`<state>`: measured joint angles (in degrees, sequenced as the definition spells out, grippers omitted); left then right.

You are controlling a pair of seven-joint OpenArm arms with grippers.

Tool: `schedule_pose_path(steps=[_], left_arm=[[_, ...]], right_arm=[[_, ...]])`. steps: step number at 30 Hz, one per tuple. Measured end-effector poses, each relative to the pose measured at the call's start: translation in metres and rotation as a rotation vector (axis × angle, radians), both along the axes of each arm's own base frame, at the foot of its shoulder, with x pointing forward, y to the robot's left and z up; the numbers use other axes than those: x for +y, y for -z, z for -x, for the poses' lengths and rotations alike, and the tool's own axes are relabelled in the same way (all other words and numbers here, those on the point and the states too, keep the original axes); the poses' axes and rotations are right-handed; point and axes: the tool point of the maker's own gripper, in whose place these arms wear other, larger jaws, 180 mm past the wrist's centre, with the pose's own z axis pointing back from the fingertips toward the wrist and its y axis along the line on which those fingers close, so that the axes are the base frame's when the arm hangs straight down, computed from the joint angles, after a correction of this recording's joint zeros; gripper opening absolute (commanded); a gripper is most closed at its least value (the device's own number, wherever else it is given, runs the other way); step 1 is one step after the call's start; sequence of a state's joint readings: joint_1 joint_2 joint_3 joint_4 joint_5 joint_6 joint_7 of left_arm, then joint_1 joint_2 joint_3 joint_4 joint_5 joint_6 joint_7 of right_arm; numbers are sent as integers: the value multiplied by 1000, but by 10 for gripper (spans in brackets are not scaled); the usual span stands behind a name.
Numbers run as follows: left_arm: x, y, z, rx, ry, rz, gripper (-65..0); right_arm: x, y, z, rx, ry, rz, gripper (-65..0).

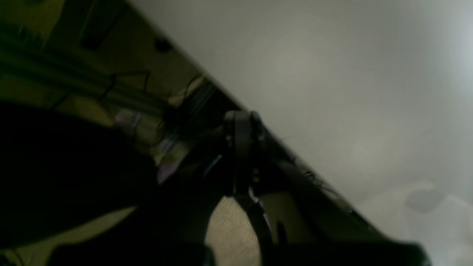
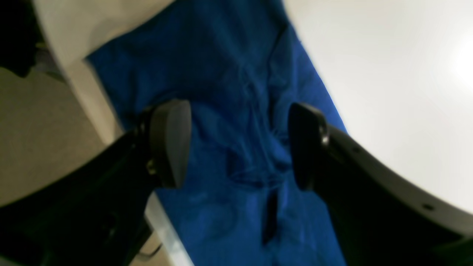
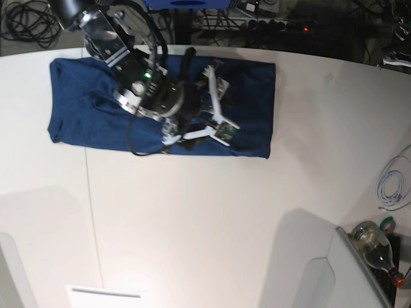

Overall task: Layout the t-shirt on the table in an organized manner, then fold the t-shirt properly
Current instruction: 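Press and smooth the folded shirt with the right gripper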

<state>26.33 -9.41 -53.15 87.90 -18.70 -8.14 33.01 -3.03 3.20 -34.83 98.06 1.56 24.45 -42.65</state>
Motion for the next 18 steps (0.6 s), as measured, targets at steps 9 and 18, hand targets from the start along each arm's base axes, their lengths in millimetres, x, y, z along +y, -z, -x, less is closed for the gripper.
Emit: schedule_pose_path(steps=[9, 18], left_arm=[[-3, 2, 5, 5, -4, 9, -650], [-17, 6, -4, 10, 114, 38, -650]], right_arm=[[39, 40, -15, 121, -38, 46, -339], [32, 65, -12, 170, -27, 67, -473]])
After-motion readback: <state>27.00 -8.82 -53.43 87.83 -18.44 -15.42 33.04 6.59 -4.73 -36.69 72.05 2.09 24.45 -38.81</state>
